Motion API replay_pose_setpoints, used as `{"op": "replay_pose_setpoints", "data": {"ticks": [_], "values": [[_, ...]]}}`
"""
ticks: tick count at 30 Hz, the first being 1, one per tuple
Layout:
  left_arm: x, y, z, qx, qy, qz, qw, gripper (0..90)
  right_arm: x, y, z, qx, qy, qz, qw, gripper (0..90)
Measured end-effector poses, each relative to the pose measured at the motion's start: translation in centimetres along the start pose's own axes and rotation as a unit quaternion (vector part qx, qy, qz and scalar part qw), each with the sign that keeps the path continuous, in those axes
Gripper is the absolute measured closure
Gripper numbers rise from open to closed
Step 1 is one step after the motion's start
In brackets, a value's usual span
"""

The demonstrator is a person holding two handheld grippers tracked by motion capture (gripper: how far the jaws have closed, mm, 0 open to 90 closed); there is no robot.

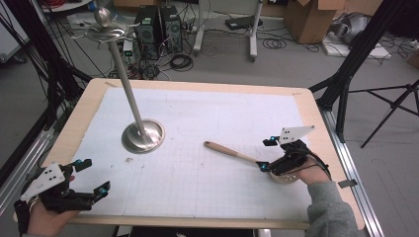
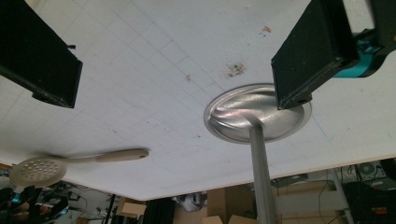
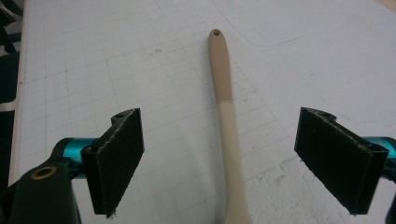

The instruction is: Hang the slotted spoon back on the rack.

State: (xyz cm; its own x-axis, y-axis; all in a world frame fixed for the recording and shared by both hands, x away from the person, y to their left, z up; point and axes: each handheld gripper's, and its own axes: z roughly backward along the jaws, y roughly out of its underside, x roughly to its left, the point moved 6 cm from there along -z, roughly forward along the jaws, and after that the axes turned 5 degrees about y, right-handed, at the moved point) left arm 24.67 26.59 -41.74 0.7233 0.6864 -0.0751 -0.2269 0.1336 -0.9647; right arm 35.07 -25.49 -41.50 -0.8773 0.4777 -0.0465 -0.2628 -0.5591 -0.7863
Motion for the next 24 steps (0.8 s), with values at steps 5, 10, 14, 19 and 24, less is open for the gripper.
{"op": "replay_pose_setpoints", "data": {"ticks": [5, 10, 14, 19, 24], "values": [[0.0, 0.2, 0.1, 0.002, -0.003, 0.002, 1.0, 2.0, -0.3, 0.3, -0.6, 0.014, -0.006, -0.001, 0.9999, 15.0], [0.1, 0.3, 0.2, 0.003, -0.005, 0.003, 1.0, 2.0, -0.3, 0.6, -1.3, 0.034, -0.008, -0.001, 0.9994, 15.4], [0.0, 0.5, 0.3, 0.006, -0.007, 0.004, 1.0, 2.0, -0.3, 0.8, -1.9, 0.044, -0.01, 0.003, 0.9989, 16.0], [0.0, 0.5, 0.5, 0.005, -0.01, 0.004, 0.9999, 2.0, -0.5, 1.2, -2.3, 0.059, -0.02, -0.002, 0.998, 19.1], [-0.2, 0.5, 0.5, 0.002, -0.006, 0.007, 1.0, 2.0, -0.5, 1.7, -3.0, 0.085, -0.021, -0.002, 0.9962, 23.6]]}}
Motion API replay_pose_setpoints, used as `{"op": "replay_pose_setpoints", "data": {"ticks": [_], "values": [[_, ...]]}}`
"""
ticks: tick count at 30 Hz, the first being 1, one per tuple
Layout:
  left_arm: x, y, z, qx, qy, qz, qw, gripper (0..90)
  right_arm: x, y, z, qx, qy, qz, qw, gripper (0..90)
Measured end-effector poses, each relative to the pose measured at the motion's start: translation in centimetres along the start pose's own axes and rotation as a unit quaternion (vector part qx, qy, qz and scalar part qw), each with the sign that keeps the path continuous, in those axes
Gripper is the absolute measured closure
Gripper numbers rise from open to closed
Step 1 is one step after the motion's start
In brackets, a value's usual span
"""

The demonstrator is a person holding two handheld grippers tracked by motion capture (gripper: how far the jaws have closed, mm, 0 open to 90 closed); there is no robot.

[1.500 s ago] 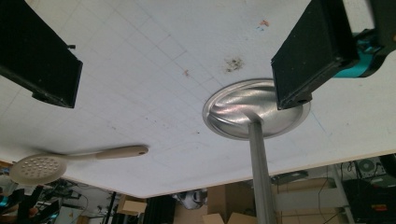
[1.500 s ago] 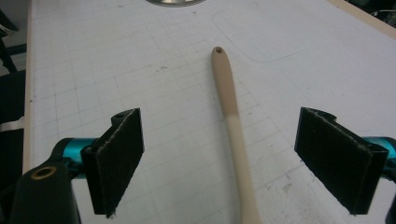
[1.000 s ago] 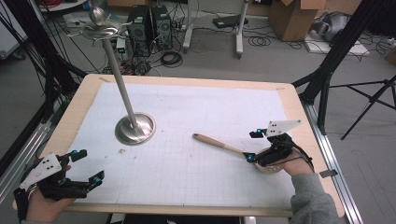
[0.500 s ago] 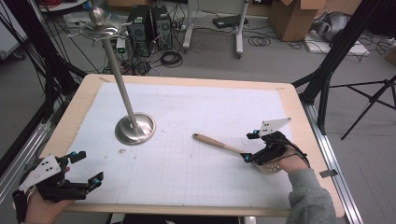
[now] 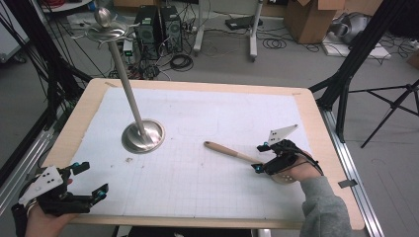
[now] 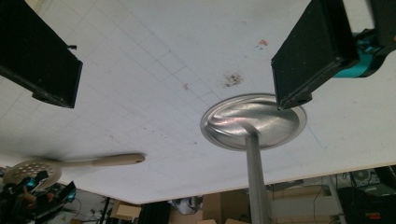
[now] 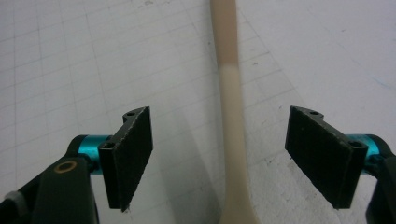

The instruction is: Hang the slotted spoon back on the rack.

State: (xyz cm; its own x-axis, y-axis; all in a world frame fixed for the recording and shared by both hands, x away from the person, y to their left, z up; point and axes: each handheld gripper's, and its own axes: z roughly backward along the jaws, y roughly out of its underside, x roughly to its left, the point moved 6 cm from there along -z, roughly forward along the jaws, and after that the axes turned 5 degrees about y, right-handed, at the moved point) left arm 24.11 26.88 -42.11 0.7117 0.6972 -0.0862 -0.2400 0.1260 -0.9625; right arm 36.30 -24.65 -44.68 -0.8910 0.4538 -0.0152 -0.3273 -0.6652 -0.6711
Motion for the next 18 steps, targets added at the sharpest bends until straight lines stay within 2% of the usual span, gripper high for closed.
{"op": "replay_pose_setpoints", "data": {"ticks": [8, 12, 18], "values": [[0.0, 0.1, 0.1, 0.002, -0.005, 0.0, 1.0, 2.0, -0.2, 0.2, -0.6, 0.02, 0.005, -0.001, 0.9998, 30.7], [0.0, 0.2, 0.1, 0.002, -0.005, -0.001, 1.0, 2.0, -0.4, 0.3, -0.8, 0.027, 0.007, -0.006, 0.9996, 37.6], [0.0, 0.3, 0.1, 0.005, -0.005, 0.0, 1.0, 2.0, -0.6, 0.6, -1.2, 0.048, 0.016, 0.003, 0.9987, 42.6]]}}
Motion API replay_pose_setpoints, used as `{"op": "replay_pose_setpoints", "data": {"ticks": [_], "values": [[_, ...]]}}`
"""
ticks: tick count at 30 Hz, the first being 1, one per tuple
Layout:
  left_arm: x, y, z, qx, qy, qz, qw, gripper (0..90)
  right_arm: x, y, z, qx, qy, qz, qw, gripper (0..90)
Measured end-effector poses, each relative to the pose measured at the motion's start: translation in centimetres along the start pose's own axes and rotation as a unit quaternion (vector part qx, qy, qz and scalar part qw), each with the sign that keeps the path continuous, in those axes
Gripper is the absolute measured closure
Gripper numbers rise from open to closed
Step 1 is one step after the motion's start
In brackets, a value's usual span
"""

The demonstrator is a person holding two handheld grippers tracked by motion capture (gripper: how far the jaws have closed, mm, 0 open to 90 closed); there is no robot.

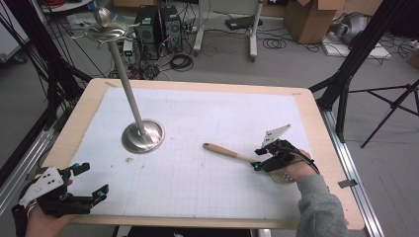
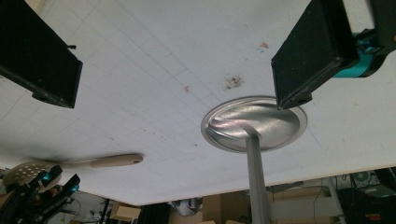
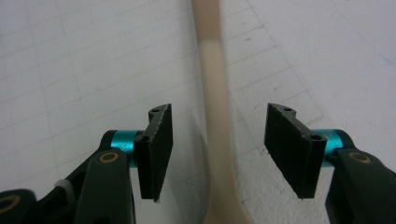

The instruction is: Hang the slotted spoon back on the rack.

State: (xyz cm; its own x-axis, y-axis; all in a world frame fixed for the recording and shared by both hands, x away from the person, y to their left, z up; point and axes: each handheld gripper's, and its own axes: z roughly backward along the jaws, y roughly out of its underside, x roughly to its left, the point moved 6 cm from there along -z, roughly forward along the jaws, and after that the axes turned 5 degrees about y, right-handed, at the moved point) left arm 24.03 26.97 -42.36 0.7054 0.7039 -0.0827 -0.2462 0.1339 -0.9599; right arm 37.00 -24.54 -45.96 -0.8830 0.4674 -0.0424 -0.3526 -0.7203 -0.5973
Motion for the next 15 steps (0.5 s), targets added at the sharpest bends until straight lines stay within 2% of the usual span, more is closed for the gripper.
{"op": "replay_pose_setpoints", "data": {"ticks": [15], "values": [[0.04, 0.11, -0.02, 0.003, 0.001, 0.0, 1.0, 2.0, -0.29, 0.08, -0.92, 0.035, 0.01, 0.002, 0.9993, 49.7]]}}
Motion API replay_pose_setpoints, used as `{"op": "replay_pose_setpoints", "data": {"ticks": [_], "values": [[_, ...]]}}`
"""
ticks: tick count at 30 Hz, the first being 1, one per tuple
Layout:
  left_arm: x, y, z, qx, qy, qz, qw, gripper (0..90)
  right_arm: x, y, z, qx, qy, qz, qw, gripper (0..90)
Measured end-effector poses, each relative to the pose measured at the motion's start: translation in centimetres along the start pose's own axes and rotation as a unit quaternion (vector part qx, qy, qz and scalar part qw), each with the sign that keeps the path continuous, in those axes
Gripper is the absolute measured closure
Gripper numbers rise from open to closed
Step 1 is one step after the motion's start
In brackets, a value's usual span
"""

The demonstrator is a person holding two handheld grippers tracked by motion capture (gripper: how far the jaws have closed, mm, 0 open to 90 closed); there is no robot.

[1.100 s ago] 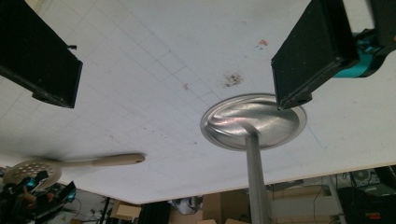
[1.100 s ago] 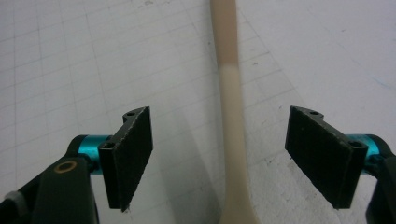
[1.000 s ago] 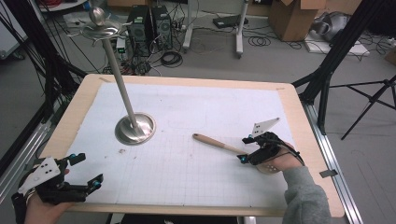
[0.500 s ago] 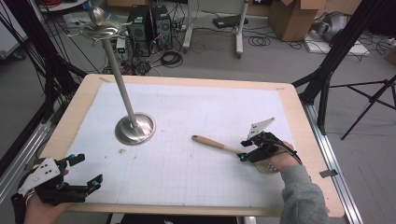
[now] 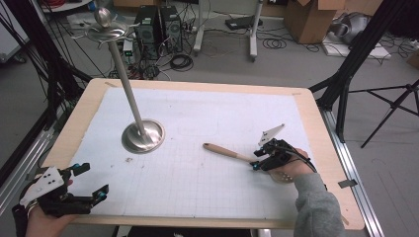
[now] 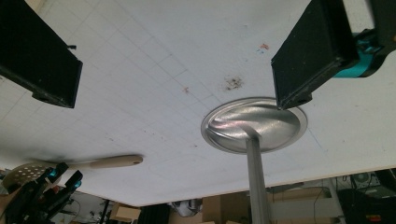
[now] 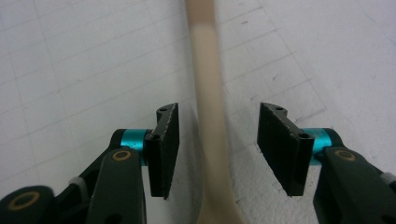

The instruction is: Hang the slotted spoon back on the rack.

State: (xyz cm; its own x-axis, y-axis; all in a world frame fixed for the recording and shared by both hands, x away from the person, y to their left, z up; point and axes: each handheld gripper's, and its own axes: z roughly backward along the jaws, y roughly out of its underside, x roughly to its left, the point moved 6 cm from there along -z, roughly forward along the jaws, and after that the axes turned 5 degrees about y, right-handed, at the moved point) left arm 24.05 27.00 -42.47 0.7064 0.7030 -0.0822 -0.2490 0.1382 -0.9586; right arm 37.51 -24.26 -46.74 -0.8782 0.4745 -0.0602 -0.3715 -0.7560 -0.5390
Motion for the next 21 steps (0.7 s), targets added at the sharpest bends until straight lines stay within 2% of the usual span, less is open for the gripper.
{"op": "replay_pose_setpoints", "data": {"ticks": [4, 13, 19, 21], "values": [[0.02, 0.03, -0.01, -0.001, -0.001, 0.001, 1.0, 2.0, -0.03, -0.17, -0.07, 0.003, 0.001, -0.005, 1.0, 53.0], [0.08, 0.08, 0.09, -0.001, -0.001, 0.003, 1.0, 2.0, -0.09, -0.02, -0.48, 0.03, 0.001, -0.003, 0.9995, 59.9], [0.03, 0.1, 0.03, 0.0, 0.0, 0.002, 1.0, 2.0, -0.01, -0.01, -0.34, 0.036, -0.003, 0.005, 0.9993, 69.2], [0.0, 0.1, 0.04, 0.0, 0.0, 0.002, 1.0, 2.0, 0.06, -0.06, -0.37, 0.036, -0.005, 0.002, 0.9993, 76.0]]}}
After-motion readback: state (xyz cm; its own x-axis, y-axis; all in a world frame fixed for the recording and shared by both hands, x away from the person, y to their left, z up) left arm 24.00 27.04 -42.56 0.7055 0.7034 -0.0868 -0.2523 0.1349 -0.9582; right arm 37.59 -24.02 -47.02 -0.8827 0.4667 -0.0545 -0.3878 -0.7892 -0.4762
